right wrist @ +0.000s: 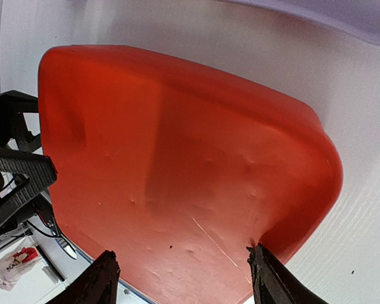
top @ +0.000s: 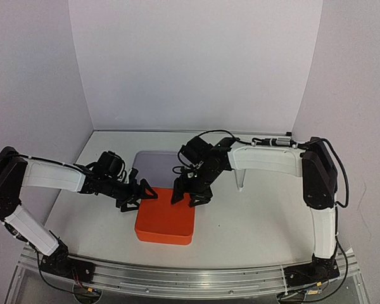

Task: Pack the chocolate

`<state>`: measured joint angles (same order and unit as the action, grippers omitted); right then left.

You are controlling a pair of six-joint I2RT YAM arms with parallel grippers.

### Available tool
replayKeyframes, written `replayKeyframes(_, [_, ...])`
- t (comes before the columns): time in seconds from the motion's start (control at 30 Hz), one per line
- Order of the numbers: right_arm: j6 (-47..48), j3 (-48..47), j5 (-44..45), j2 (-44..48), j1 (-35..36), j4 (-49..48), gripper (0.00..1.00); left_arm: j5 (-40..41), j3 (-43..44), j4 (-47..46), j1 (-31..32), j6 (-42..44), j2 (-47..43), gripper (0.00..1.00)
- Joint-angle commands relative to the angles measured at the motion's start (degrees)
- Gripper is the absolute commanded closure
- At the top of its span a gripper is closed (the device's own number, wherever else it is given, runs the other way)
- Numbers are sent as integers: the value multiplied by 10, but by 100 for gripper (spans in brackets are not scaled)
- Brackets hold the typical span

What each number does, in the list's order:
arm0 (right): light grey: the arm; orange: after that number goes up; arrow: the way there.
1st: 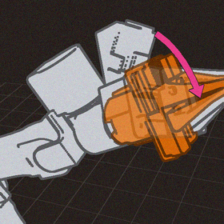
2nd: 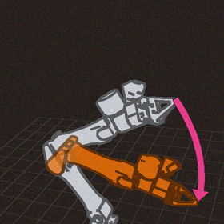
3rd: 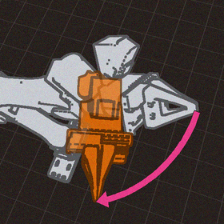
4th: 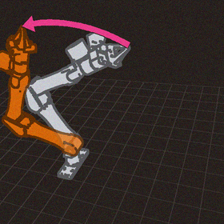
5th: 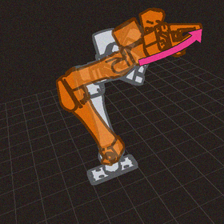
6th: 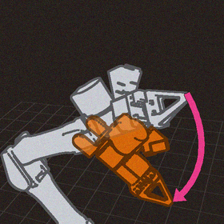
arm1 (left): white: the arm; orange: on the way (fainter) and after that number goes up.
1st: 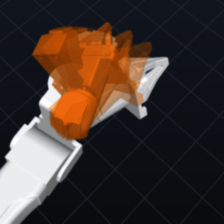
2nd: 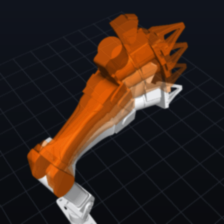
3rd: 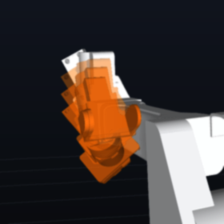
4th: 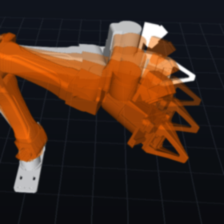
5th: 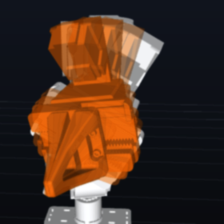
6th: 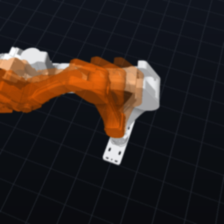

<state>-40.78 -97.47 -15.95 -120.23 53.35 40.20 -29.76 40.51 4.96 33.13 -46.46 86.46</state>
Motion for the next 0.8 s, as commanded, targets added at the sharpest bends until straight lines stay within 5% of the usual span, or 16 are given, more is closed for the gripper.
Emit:
replayKeyframes(0.0, [18,-14,-7,-21,10,9,32,-5,9,1,8,-6,2,10])
replayKeyframes(0.47, [48,-31,50,47,9,15,28,144,82,133,9,10,-63,0])
replayKeyframes(0.77, [31,68,88,101,-28,16,25,108,42,145,9,-4,-101,0])
